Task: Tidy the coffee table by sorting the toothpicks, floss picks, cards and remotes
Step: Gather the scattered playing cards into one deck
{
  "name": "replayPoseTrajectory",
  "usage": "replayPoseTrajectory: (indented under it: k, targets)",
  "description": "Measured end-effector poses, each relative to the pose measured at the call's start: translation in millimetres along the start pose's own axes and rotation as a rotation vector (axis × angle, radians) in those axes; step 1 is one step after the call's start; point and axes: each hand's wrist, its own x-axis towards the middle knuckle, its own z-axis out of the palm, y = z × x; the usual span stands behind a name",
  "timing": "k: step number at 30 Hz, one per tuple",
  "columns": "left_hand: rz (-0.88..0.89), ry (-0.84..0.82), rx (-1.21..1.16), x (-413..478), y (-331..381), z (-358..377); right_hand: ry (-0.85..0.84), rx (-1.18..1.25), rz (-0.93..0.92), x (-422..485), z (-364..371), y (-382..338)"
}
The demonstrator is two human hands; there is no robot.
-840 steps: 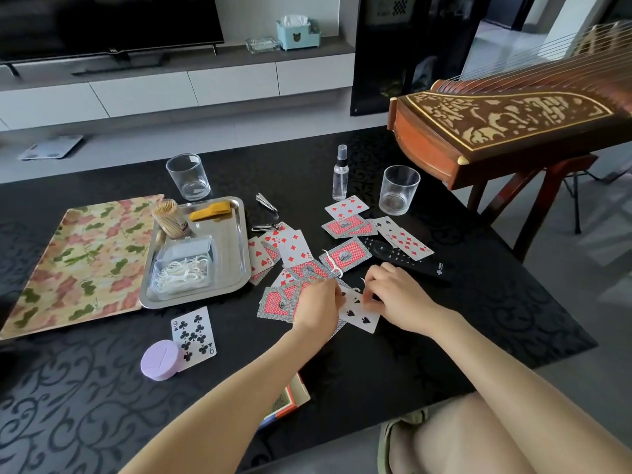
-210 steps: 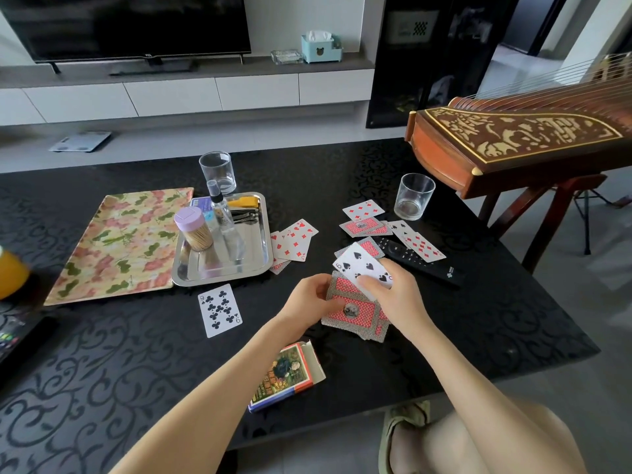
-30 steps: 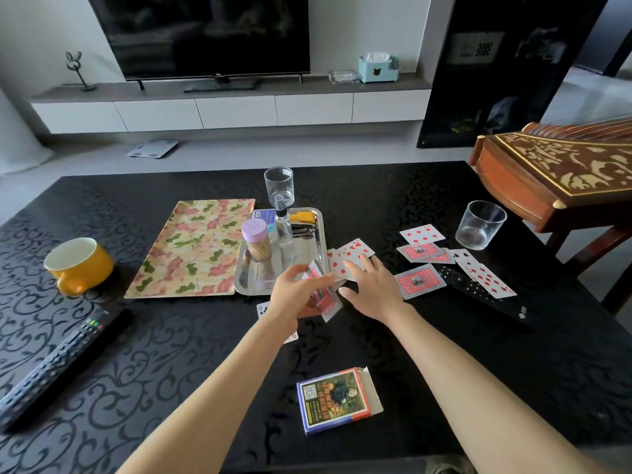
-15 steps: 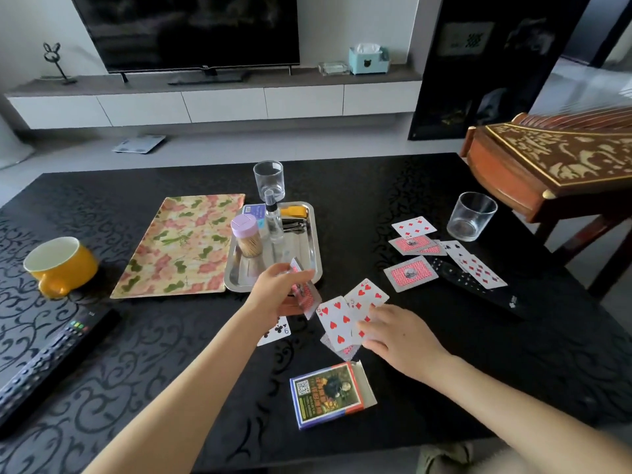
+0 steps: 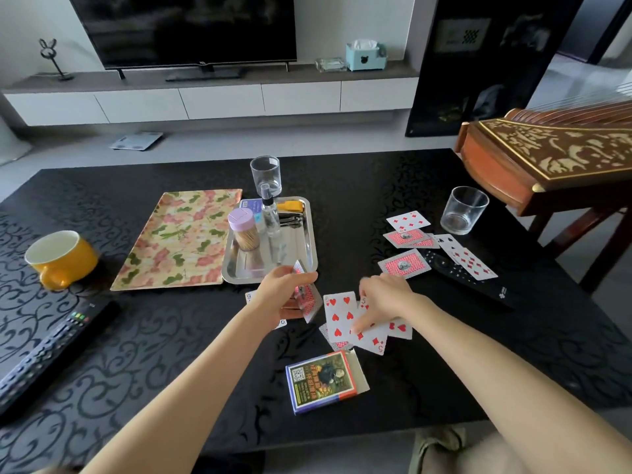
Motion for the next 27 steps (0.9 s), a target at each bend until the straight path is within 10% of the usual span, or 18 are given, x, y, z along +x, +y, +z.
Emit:
replayPoseTrajectory:
  k: [15,27]
  targets:
    - [-0.012,-0.151,-0.230,-5.2,-5.1,18.5,0.552,1.329,0.216,-45.3,-9.6,-2.8]
    - [0.174,-0.303,-0.270,-5.1,-10.8,23.7,0.523,0.463,0.030,-75.8,-31.7,-8.9]
